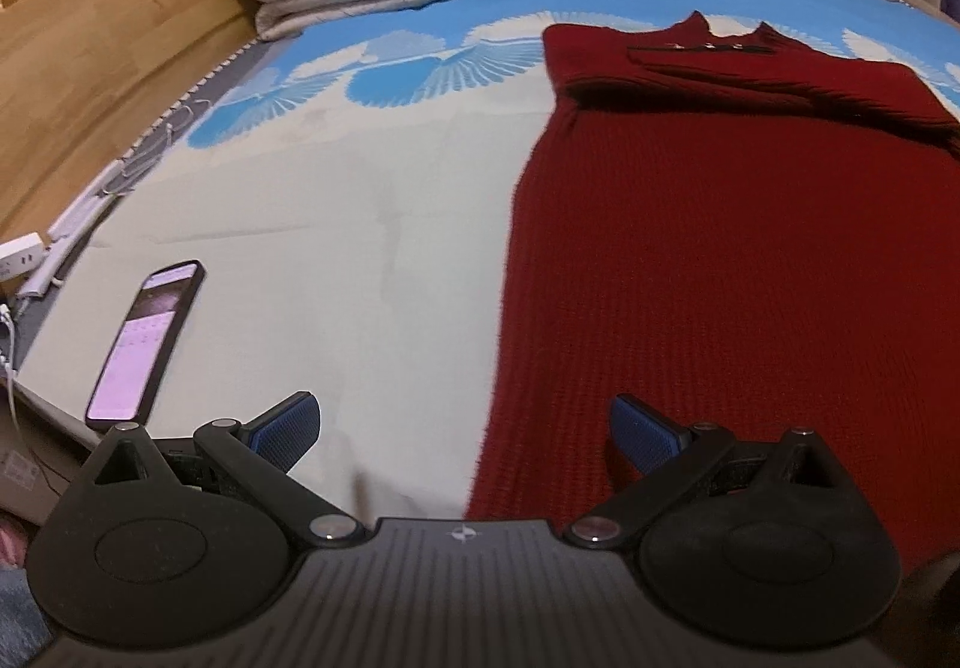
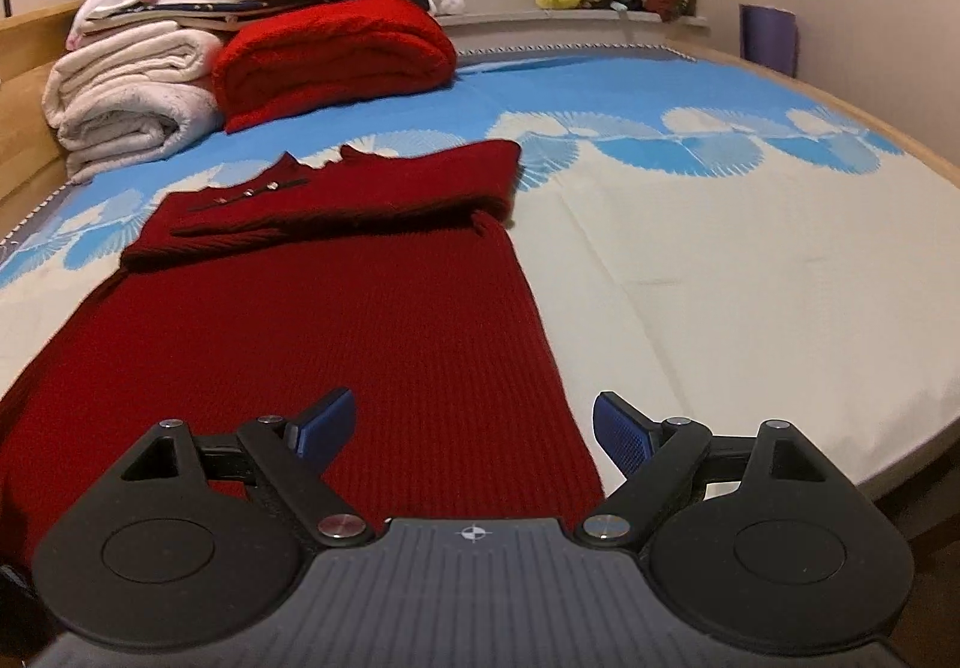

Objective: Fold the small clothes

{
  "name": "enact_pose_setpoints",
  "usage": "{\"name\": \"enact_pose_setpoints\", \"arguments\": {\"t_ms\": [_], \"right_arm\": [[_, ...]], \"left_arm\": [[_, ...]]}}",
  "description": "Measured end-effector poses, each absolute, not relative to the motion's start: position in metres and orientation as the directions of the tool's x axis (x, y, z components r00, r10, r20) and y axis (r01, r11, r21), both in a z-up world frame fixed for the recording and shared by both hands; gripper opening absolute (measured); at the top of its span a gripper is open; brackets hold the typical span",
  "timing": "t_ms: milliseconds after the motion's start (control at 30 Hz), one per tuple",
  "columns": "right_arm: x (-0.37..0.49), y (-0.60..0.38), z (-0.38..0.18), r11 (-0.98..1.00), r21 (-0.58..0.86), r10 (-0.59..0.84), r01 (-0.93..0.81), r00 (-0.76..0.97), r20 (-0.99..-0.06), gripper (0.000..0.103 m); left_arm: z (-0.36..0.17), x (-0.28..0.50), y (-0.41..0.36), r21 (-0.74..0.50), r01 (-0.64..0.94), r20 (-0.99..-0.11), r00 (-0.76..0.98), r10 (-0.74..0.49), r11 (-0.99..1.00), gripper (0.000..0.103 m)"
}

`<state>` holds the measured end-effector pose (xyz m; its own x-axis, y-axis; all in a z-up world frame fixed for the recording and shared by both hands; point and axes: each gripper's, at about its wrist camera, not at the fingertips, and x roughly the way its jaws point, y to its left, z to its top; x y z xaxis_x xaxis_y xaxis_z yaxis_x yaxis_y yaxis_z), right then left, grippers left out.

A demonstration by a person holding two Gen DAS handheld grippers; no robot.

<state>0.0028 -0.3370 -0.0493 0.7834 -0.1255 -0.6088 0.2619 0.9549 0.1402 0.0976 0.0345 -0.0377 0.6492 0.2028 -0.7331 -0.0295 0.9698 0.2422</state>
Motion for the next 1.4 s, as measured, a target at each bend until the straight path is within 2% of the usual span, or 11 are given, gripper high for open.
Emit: {"name": "enact_pose_setpoints", "arguments": {"t_ms": [200, 633, 1067, 1233, 1400], "right_arm": [[0.002, -0.347, -0.052, 0.937, 0.168, -0.141, 0.307, 0.771, -0.621, 0.087], [0.016, -0.343, -0.06, 0.943, 0.128, -0.15, 0.308, 0.733, -0.664, 0.087], [0.023, -0.349, -0.072, 0.942, 0.106, -0.15, 0.318, 0.683, -0.715, 0.087], [0.022, -0.367, -0.081, 0.914, 0.128, -0.165, 0.385, 0.641, -0.75, 0.087], [0.023, -0.386, -0.094, 0.866, 0.176, -0.152, 0.468, 0.581, -0.8, 0.087]], "left_arm": [[-0.041, 0.106, 0.04, 0.205, -0.045, -0.763, 0.618, 0.188, 0.978, 0.103], [-0.052, 0.118, 0.03, 0.259, -0.013, -0.775, 0.594, 0.216, 0.966, 0.103], [-0.057, 0.126, 0.038, 0.205, -0.018, -0.806, 0.564, 0.179, 0.979, 0.103], [-0.058, 0.128, 0.046, 0.149, -0.044, -0.828, 0.541, 0.149, 0.988, 0.103], [-0.059, 0.129, 0.046, 0.144, -0.041, -0.83, 0.539, 0.144, 0.989, 0.103]]}}
